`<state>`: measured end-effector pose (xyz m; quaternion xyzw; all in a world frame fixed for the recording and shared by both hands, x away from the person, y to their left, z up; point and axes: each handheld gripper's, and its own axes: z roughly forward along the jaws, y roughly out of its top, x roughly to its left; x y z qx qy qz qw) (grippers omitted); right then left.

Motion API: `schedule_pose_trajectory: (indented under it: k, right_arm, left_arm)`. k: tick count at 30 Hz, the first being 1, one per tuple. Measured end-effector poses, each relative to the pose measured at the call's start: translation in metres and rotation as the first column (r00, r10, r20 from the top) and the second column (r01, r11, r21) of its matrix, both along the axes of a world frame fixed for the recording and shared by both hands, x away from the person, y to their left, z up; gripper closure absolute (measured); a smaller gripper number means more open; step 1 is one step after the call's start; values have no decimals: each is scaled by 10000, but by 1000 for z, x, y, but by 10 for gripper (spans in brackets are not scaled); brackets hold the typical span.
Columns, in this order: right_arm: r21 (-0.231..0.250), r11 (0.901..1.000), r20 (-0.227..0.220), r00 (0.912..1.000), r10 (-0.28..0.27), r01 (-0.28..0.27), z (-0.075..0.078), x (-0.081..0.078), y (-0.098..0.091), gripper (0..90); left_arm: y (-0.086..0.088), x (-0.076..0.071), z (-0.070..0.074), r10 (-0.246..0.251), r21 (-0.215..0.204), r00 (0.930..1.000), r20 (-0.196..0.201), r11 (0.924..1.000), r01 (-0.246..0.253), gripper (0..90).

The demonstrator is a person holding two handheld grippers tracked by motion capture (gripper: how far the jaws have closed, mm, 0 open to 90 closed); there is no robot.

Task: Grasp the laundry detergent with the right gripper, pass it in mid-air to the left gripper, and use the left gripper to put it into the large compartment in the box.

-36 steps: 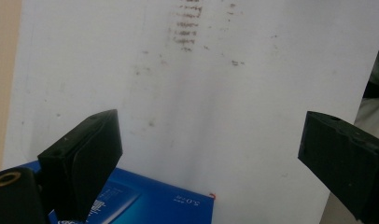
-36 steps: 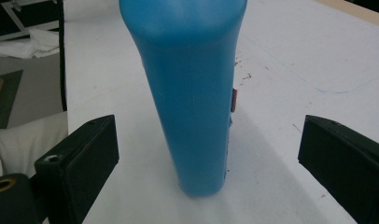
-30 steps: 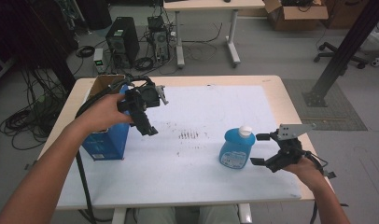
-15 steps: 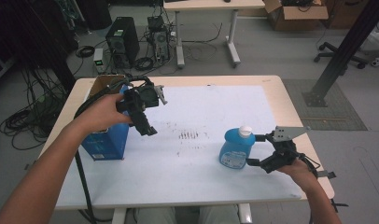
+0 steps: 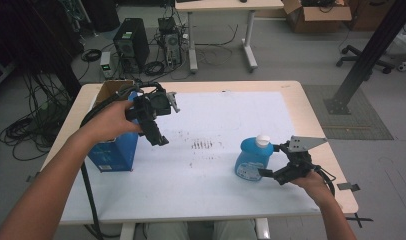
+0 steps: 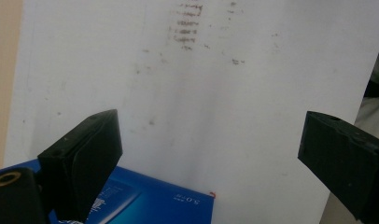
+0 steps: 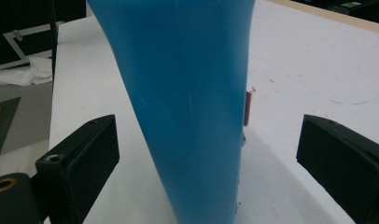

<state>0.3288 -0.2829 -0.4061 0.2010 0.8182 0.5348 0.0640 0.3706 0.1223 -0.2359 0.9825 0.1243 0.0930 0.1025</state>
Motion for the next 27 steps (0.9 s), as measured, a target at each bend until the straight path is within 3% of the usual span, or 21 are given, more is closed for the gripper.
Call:
schedule_pose_trajectory:
  k: [17,27]
  right_arm:
    - [63,9999,90,9999,119,-119,-3,6,17,94]
    - [147,9997,140,9997,204,-206,-4,7,19,166]
  left_arm:
    - [2,0,-2,59,-4,10000,-17,10000,-59,67]
    - [1,0,-2,41,24,10000,-55,10000,-41,69]
